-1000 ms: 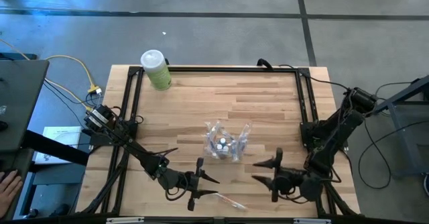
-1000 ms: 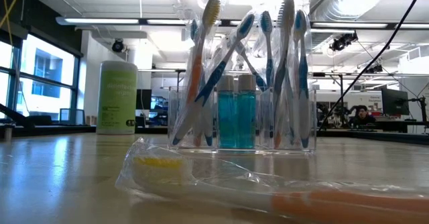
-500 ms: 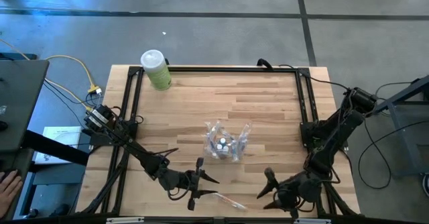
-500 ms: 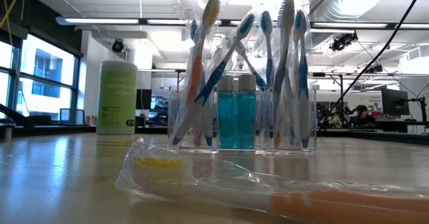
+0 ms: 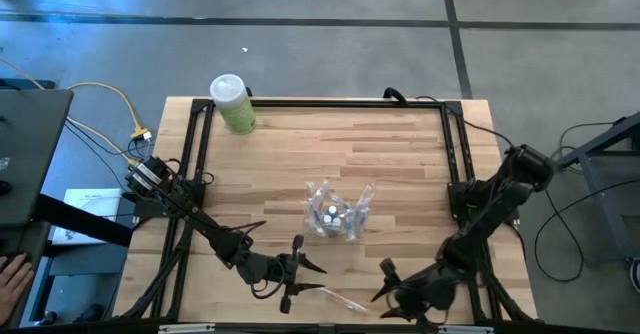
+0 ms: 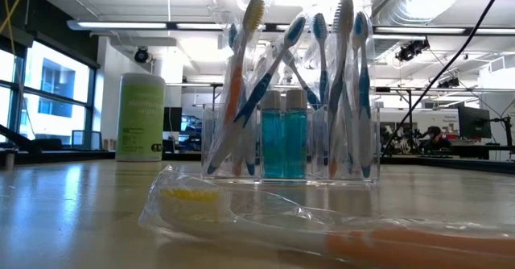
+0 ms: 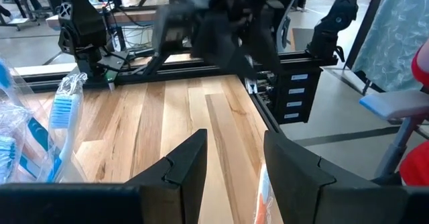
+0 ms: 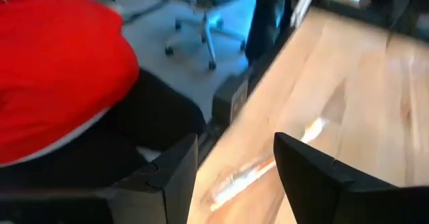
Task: Pick & Place toothbrushing station
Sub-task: Put the orange toothbrush into the transparent organizer
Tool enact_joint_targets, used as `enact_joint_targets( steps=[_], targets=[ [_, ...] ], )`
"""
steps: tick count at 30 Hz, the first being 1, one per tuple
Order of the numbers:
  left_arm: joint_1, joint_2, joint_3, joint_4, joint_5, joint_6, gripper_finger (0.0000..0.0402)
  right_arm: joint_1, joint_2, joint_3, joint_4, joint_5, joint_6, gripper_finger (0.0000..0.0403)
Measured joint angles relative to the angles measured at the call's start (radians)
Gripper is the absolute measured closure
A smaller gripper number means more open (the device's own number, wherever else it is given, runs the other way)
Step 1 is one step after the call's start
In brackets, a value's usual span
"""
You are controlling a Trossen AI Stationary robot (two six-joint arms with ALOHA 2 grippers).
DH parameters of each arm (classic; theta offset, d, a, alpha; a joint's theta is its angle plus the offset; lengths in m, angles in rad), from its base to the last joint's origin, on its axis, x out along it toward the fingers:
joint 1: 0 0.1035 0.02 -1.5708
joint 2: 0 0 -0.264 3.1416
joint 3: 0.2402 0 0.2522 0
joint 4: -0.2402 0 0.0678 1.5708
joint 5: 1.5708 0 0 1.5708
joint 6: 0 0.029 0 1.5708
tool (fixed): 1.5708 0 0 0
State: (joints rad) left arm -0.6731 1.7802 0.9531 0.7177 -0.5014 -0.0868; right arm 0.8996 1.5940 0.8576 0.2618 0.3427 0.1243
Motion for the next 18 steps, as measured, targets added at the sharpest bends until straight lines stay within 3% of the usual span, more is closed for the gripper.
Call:
enact_joint_targets(
  steps=[6,9,13,18],
  targets=[
    [0.0,0.0,0.0,-0.002,0.005,-0.031,0.0257,-0.045,0.063,0.125,-0.228,-0.07,0.069,0.0213],
    [0.001,0.0,0.0,-0.034,0.083,-0.113,0.0257,-0.065,0.063,0.147,-0.28,-0.084,0.096,0.0213],
    [0.0,0.0,0.0,-0.146,0.236,-0.196,0.0257,-0.08,0.063,0.147,-0.306,-0.08,0.118,0.0213],
    [0.0,0.0,-0.001,-0.342,0.242,-0.201,0.0257,-0.083,0.063,0.147,-0.31,-0.088,0.119,0.0213]
  ],
)
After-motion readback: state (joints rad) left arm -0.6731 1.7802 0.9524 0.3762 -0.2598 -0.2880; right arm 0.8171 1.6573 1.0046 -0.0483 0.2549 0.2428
